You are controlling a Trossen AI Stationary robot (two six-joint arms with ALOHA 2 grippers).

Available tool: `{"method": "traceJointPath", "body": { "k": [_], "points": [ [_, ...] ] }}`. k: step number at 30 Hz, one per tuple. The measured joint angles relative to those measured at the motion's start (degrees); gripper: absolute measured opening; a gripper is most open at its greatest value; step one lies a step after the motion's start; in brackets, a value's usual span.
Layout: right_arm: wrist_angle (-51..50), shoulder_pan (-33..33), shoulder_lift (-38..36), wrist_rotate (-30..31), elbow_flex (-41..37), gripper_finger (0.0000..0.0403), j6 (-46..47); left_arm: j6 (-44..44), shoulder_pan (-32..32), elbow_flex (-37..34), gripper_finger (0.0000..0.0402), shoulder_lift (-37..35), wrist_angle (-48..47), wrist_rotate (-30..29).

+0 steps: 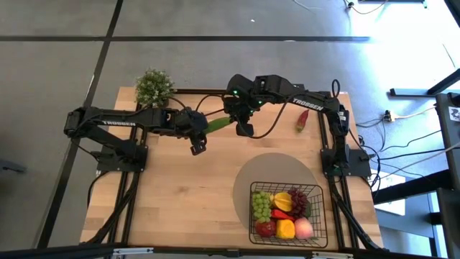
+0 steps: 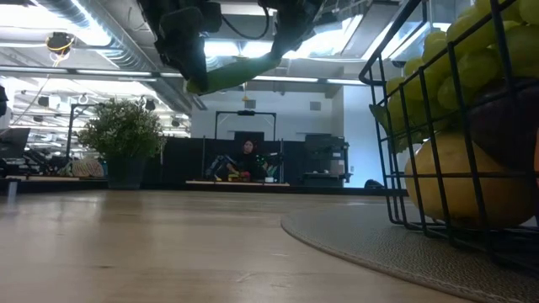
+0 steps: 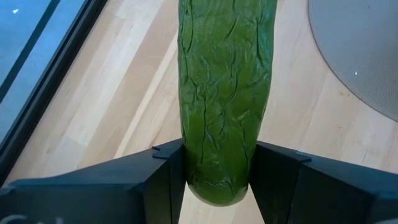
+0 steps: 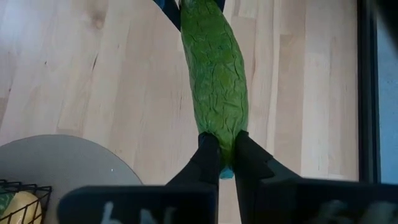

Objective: Build produce basket
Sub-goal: Put the green cucumber into the wire basket

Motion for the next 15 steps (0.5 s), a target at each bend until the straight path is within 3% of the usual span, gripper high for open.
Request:
{"method": "traceJointPath", "body": {
  "k": [15],
  "points": [
    [0.2,0.0,0.0,-0.1,0.0,0.0009,-0.9,0.0,0.0,0.0,0.0125,0.0,0.0,-1.4]
  ]
}}
